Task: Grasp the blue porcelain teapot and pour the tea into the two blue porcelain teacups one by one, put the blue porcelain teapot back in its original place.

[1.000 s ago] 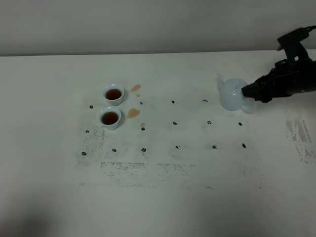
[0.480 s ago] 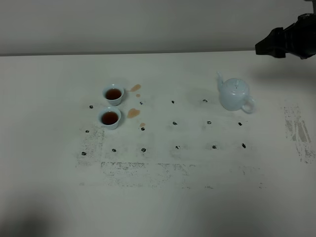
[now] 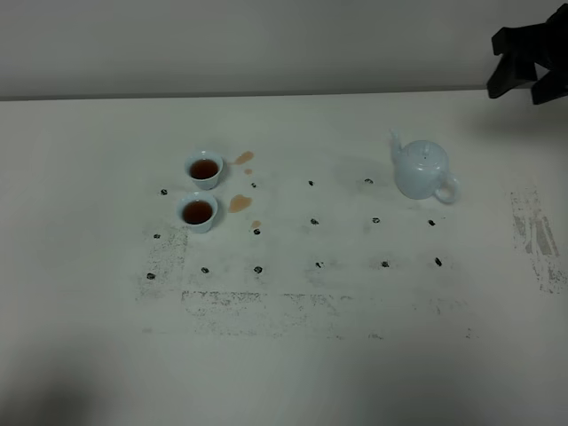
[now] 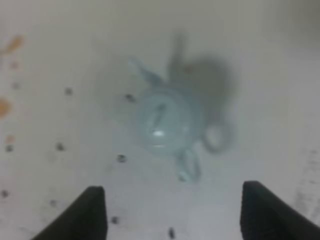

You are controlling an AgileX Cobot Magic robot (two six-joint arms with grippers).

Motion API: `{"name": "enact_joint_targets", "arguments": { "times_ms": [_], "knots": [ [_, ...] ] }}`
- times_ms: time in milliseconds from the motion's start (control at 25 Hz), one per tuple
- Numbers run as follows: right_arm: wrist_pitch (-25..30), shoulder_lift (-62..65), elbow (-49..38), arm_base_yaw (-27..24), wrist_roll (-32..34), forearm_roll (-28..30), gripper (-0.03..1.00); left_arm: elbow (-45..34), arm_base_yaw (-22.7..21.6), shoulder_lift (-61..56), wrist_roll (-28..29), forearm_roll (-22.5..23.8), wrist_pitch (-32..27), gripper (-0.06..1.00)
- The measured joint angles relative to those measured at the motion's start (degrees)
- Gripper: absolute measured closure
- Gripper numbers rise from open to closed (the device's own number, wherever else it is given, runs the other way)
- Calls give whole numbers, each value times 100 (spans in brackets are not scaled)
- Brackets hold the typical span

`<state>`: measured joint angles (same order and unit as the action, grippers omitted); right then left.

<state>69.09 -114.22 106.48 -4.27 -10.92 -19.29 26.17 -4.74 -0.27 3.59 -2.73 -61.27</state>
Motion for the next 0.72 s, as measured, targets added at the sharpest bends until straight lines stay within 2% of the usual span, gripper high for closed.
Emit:
{"name": "enact_joint_targets", "arguments": {
  "times_ms": [160, 360, 480, 720],
  "knots": [
    [77, -107, 60, 0, 259, 700, 42, 0, 0, 0, 0, 0, 0, 22],
    [51, 82, -35, 35, 348, 816, 42, 0, 0, 0, 0, 0, 0, 22],
    [39, 681, -701, 70, 302, 816, 42, 0, 0, 0, 0, 0, 0, 22],
    [69, 2689, -2859, 114, 219, 809, 42, 0, 0, 0, 0, 0, 0, 22]
  ]
}}
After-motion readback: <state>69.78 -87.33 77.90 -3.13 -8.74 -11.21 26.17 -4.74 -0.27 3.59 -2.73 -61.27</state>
